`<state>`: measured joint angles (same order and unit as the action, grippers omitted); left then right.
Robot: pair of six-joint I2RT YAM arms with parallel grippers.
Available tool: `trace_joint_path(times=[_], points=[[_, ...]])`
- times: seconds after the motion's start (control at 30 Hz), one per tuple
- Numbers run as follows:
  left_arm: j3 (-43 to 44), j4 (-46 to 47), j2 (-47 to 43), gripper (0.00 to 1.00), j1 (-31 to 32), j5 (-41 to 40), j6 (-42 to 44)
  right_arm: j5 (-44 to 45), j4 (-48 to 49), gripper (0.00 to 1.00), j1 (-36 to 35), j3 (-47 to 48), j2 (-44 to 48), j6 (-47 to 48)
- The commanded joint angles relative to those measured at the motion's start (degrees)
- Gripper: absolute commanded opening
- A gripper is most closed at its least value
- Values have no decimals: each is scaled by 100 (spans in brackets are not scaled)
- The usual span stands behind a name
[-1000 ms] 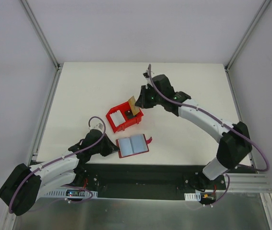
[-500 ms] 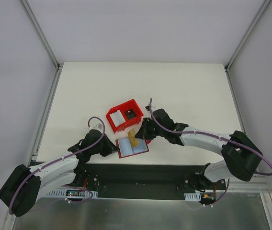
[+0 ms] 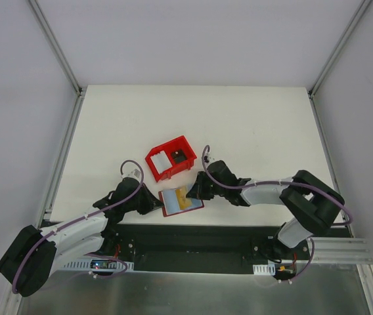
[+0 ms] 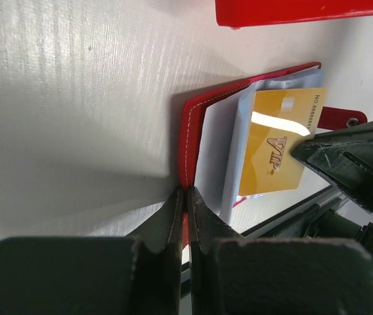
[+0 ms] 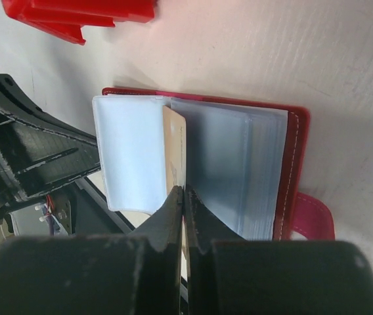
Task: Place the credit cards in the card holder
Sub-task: Insert the credit card into the card holder.
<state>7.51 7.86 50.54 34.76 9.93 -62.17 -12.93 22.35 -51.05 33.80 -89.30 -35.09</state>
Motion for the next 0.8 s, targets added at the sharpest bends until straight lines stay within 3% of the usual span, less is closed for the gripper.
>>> trace_joint_path(times=[0.0,0.77], points=[[-127,-250,43,0,-49,-79,30,-26,665,0,-63,-189,-316,-156],[-162,-241,17,0,-49,-114,21,361,507,3,-625,73,-536,-489]])
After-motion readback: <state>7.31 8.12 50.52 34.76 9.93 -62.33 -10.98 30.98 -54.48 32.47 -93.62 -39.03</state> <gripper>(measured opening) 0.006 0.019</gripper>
